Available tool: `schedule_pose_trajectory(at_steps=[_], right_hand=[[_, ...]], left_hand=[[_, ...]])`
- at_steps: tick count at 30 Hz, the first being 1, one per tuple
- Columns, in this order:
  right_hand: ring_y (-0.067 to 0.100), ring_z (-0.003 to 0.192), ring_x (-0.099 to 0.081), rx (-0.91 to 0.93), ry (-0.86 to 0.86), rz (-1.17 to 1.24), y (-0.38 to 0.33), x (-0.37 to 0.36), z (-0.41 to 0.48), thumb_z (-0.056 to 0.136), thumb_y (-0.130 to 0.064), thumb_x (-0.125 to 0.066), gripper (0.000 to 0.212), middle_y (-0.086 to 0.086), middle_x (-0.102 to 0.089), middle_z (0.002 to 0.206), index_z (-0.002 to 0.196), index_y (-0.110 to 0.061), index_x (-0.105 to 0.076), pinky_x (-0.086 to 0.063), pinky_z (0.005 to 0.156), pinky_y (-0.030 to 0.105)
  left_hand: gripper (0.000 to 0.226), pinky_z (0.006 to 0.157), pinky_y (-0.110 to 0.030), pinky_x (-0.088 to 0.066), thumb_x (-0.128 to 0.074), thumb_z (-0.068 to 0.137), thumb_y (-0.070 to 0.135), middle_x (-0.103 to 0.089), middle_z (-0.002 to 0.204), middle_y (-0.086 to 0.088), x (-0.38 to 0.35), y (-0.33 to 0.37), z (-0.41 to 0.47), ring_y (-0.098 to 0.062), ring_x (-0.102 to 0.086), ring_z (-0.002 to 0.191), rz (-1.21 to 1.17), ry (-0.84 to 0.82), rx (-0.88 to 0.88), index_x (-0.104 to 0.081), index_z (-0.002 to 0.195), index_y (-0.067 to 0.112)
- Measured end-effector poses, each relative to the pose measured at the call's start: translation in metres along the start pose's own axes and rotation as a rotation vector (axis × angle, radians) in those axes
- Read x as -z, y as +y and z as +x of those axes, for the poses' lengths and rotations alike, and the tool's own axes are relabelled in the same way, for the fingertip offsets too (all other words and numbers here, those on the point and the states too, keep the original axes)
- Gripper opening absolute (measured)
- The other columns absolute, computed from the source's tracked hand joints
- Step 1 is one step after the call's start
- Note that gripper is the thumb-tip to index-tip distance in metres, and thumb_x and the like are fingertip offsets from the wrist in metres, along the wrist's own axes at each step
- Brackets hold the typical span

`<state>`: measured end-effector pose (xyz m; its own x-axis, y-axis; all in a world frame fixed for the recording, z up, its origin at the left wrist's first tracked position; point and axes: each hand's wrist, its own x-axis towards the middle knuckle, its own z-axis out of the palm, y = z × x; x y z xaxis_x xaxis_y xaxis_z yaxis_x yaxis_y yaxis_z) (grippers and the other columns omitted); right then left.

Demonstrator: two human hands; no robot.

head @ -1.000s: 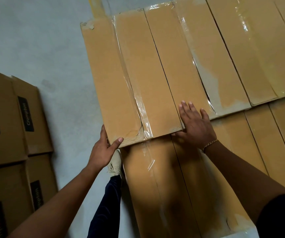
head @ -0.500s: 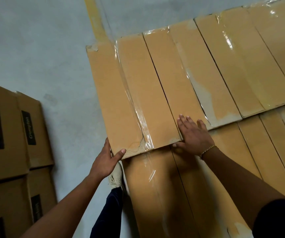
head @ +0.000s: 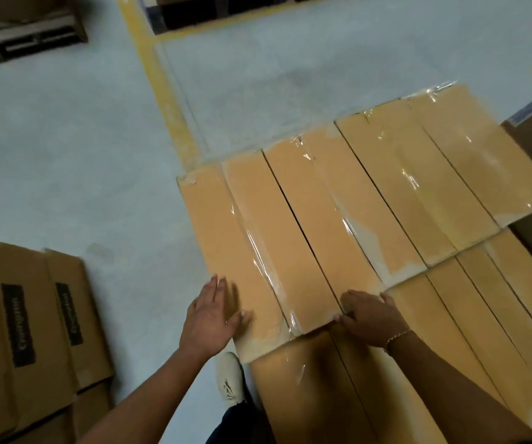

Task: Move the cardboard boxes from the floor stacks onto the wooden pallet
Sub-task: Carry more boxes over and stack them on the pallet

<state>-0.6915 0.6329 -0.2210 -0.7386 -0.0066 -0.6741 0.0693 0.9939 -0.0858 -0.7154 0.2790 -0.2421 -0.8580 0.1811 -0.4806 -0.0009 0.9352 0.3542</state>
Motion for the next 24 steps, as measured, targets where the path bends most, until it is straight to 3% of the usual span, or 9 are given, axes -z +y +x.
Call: schedule_pose_trajectory(at_steps=[2, 6, 10, 14, 17, 24], right_hand=[[0.014, 0.149, -0.031, -0.037, 0.018, 0.035, -0.006, 0.012, -0.011, 0.098, -0.066, -0.038, 0.068, -0.004, -0.034, 0.163, 0.153, -0.025, -0.036, -0.013, 0.122, 0.052], [0.015, 0.151, -0.027, -0.081, 0.107, 0.124, -0.019, 0.043, -0.033, 0.099, -0.066, -0.037, 0.074, -0.003, -0.024, 0.167, 0.159, -0.025, -0.025, -0.013, 0.123, 0.051], [0.016, 0.154, -0.02, -0.078, 0.184, 0.168, -0.033, 0.069, -0.064, 0.1, -0.066, -0.036, 0.076, -0.003, -0.017, 0.169, 0.161, -0.025, -0.019, -0.011, 0.124, 0.048], [0.015, 0.155, -0.013, -0.053, 0.234, 0.17, -0.034, 0.089, -0.108, 0.1, -0.066, -0.034, 0.078, -0.003, -0.01, 0.171, 0.163, -0.025, -0.013, -0.008, 0.124, 0.045], [0.015, 0.156, -0.01, -0.029, 0.276, 0.175, -0.029, 0.095, -0.144, 0.099, -0.067, -0.032, 0.079, -0.004, -0.007, 0.171, 0.163, -0.024, -0.012, -0.008, 0.124, 0.045], [0.016, 0.156, -0.012, 0.056, 0.376, 0.185, -0.026, 0.079, -0.249, 0.099, -0.068, -0.033, 0.079, -0.003, -0.009, 0.171, 0.163, -0.024, -0.014, -0.012, 0.124, 0.046]], left_hand=[[0.109, 0.123, -0.042, -0.017, -0.005, 0.077, 0.088, 0.003, 0.171, 0.0, 0.022, 0.005, 0.007, -0.021, -0.006, 0.157, 0.062, -0.006, -0.046, -0.004, 0.164, 0.022], [0.114, 0.124, -0.043, -0.016, 0.011, 0.072, 0.091, 0.004, 0.171, 0.001, 0.063, 0.021, 0.01, -0.02, -0.003, 0.158, 0.115, 0.024, -0.119, -0.006, 0.164, 0.025], [0.097, 0.124, -0.043, -0.017, -0.008, 0.086, 0.082, 0.002, 0.171, -0.001, 0.095, 0.042, -0.001, -0.021, -0.003, 0.158, 0.161, 0.053, -0.144, -0.011, 0.164, 0.023], [0.101, 0.124, -0.044, -0.016, -0.005, 0.082, 0.082, 0.0, 0.171, -0.002, 0.119, 0.066, -0.034, -0.022, -0.003, 0.158, 0.153, 0.107, -0.159, -0.018, 0.163, 0.023], [0.091, 0.124, -0.045, -0.014, -0.018, 0.091, 0.08, 0.001, 0.171, -0.002, 0.127, 0.083, -0.067, -0.022, -0.002, 0.158, 0.163, 0.156, -0.162, -0.021, 0.162, 0.024], [0.076, 0.125, -0.045, -0.013, -0.035, 0.099, 0.069, -0.003, 0.171, -0.002, 0.119, 0.114, -0.199, -0.023, -0.004, 0.157, 0.095, 0.318, -0.129, -0.027, 0.16, 0.025]])
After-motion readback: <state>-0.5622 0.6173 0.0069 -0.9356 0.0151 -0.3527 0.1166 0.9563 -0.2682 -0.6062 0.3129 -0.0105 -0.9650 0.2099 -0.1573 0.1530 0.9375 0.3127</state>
